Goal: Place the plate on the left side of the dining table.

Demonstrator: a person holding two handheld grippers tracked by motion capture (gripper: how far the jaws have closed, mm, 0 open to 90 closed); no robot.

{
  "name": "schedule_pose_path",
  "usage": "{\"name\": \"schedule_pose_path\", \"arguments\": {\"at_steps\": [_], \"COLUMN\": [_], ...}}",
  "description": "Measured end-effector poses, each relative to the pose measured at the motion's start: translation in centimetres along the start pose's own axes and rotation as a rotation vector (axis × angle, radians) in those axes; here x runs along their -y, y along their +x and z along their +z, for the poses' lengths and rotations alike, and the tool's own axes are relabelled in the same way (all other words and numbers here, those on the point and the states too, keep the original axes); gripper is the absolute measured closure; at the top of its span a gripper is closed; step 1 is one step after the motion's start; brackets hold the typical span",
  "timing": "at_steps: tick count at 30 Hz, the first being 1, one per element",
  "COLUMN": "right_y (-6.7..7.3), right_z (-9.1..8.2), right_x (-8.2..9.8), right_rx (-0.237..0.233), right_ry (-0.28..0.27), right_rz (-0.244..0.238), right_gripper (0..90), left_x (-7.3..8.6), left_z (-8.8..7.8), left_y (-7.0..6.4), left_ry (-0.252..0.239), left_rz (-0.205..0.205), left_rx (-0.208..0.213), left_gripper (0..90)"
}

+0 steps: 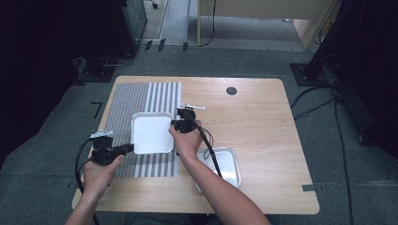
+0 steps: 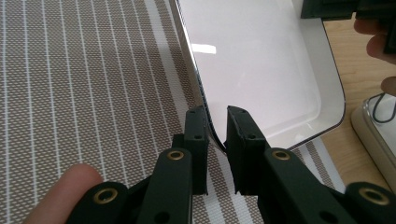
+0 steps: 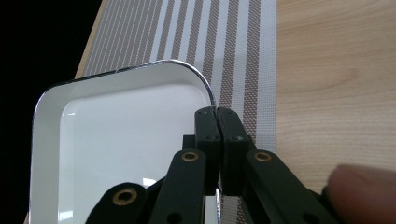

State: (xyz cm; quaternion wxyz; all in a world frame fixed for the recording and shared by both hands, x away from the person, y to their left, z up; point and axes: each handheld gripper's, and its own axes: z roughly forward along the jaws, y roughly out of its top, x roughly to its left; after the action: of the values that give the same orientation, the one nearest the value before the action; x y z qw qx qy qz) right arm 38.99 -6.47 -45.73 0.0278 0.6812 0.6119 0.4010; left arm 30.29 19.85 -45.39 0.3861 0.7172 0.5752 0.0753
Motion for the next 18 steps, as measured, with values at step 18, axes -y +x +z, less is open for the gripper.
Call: {"name": "schedule_pose_path", "arguments": {"at_steps": [18], "right_y": [0.9], "right_z": [5.0], "right_x": [-0.8], "right_rx": [0.011], "right_ry": [0.037], "right_rz": [0.016], "right_gripper": [89.5], "left_x": [-1.7], "left_z": [1.5], "left_y": [3.6], "left_ry": [0.032], "left_rz": [-0.05], "left_rx": [-0.049], "left_gripper": [80.7]}}
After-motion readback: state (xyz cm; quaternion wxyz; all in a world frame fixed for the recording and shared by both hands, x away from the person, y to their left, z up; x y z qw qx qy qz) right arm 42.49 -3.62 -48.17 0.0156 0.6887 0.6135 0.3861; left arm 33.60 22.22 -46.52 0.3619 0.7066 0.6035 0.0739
